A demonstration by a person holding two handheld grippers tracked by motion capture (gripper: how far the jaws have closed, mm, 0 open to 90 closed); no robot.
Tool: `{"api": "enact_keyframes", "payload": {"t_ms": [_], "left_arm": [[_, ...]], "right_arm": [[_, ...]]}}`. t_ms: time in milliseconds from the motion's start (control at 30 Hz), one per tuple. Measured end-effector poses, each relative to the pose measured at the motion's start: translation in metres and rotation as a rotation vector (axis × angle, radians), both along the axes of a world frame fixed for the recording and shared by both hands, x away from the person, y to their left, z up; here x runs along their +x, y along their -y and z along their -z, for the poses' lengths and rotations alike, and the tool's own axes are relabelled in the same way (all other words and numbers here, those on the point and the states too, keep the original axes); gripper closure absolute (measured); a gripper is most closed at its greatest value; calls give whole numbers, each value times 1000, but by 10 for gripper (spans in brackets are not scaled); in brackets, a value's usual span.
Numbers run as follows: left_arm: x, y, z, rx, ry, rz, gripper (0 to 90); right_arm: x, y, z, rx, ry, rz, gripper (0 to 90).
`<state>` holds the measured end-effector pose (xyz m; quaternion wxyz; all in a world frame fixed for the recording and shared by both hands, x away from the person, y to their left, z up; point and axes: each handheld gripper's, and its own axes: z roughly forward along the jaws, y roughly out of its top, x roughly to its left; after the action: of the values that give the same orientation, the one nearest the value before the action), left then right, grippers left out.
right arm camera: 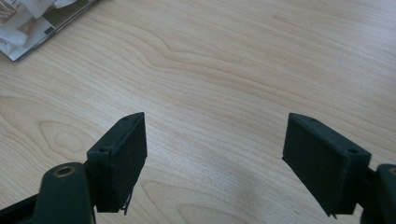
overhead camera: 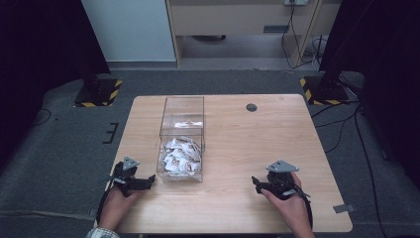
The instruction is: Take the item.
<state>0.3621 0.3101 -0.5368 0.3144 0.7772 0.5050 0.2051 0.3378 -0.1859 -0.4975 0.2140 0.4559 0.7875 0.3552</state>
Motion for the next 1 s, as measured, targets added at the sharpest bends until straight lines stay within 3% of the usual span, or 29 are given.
{"api": "enact_keyframes", "payload": {"t_ms": [267,467,800,1000], "left_arm": [[0,0,0,0,0,0,0],[0,0,0,0,0,0,0],[0,0,0,0,0,0,0],[-1,0,0,-2,1,-1,0]], "right_arm": [[-3,-11,-7,2,8,-24,231],[0,-18,-8,-24,4,-54,250],[19,-38,-12,-84,-23,-101,272],[30,-46,-21,-89,-39,-106,287]]}}
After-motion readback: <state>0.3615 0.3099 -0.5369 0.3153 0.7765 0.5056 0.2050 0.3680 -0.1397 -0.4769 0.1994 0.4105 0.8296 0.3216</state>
